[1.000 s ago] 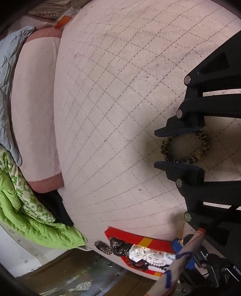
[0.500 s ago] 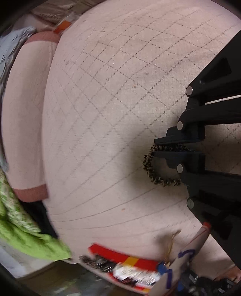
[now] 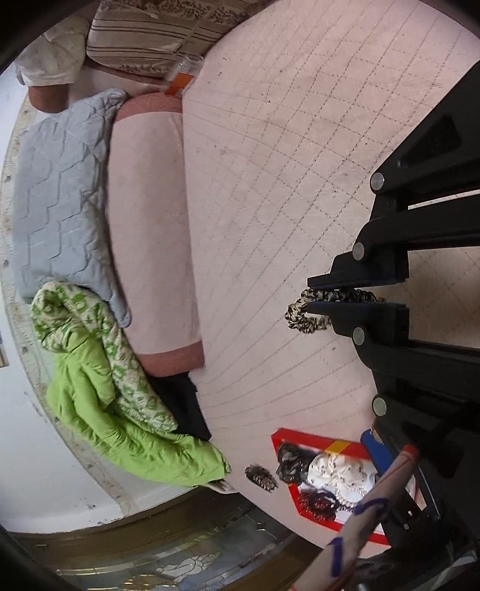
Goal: Organize jewelry
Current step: 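Carry the pendant and gold bracelet into the tray and open both grippers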
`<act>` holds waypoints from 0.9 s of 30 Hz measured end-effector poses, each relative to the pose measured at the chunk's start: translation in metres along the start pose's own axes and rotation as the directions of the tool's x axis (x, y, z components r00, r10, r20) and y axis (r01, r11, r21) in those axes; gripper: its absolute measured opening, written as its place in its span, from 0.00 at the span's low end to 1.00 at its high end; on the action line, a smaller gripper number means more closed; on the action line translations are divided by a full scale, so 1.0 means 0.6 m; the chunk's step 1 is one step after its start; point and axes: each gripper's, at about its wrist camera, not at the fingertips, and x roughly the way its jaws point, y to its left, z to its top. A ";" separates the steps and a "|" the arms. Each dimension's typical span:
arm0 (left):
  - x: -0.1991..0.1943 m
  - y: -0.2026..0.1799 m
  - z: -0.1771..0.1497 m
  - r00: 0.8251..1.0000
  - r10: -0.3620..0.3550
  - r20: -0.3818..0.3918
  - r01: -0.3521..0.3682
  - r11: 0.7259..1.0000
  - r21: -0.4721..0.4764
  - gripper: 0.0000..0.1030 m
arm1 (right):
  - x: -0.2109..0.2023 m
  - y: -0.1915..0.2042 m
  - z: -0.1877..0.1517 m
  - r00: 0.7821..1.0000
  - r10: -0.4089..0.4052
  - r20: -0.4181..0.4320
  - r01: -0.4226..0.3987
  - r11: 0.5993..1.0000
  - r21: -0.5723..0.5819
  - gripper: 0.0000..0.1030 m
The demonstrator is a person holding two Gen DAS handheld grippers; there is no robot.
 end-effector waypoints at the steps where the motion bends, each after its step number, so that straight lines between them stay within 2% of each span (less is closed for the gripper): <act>1: -0.009 0.002 -0.001 1.000 0.002 0.009 -0.002 1.000 -0.003 0.19 | -0.004 0.005 -0.003 1.000 0.002 0.006 -0.002 1.000 0.000 0.07; 9: -0.067 0.023 -0.002 0.998 0.019 0.060 -0.018 0.999 -0.028 0.19 | -0.053 0.049 -0.049 0.999 0.030 0.010 -0.030 1.000 -0.002 0.07; 14: -0.115 0.060 -0.008 0.995 0.038 0.093 -0.032 0.997 -0.069 0.19 | -0.069 0.088 -0.065 0.998 0.061 0.003 -0.061 0.998 -0.020 0.07; 21: -0.180 0.157 -0.043 0.989 0.104 0.108 -0.083 0.981 -0.176 0.19 | -0.073 0.196 -0.072 0.992 0.126 -0.032 -0.129 0.985 -0.114 0.07; 27: -0.218 0.259 -0.100 0.985 0.166 0.052 -0.143 0.944 -0.298 0.19 | -0.036 0.294 -0.089 0.967 0.227 -0.119 -0.245 0.957 -0.159 0.07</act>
